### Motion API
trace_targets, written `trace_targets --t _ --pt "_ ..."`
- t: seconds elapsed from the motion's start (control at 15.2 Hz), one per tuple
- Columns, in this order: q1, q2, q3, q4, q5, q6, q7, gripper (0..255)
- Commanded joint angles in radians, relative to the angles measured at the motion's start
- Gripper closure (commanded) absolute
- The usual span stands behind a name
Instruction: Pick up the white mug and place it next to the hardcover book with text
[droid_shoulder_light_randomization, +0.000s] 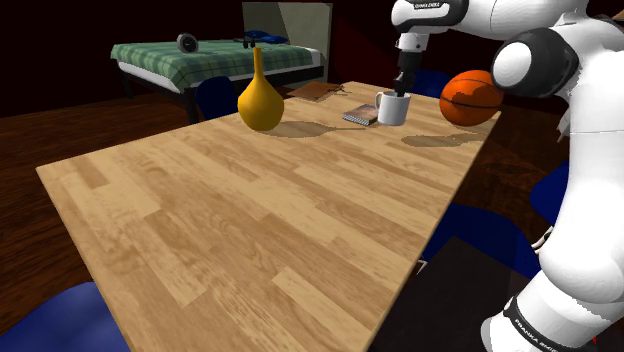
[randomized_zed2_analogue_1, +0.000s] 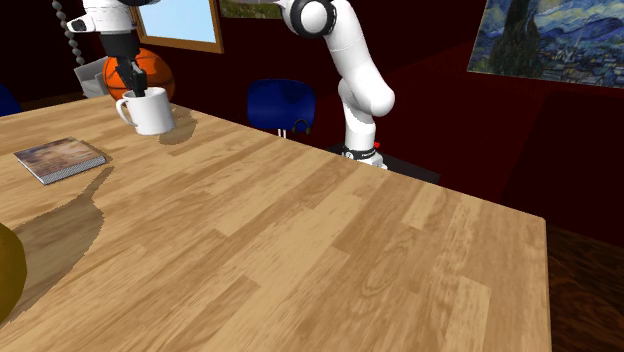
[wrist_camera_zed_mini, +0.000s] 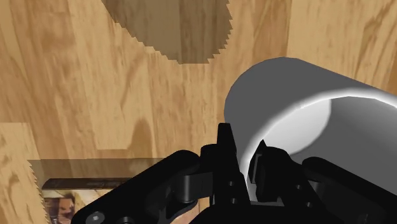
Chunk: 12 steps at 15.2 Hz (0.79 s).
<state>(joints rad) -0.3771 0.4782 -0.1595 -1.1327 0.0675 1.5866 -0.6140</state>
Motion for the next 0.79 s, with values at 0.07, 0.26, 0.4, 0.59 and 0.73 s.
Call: trace_targets --t 0.07,0.26,0.4,0.59,0.73 --pt "0.004 -0.012 0.0 -0.063 -0.001 0.051 0.0 255" --pt "0.007 -0.02 0.0 -0.114 -0.002 0.096 -0.001 255" --pt "0.008 -0.023 0.001 -0.146 -0.003 0.125 -0.001 255" --pt "0.01 -0.025 0.001 -0.19 -0.003 0.166 -0.002 255" --pt "0.01 -0.025 0.001 -0.199 -0.002 0.175 -0.002 255"
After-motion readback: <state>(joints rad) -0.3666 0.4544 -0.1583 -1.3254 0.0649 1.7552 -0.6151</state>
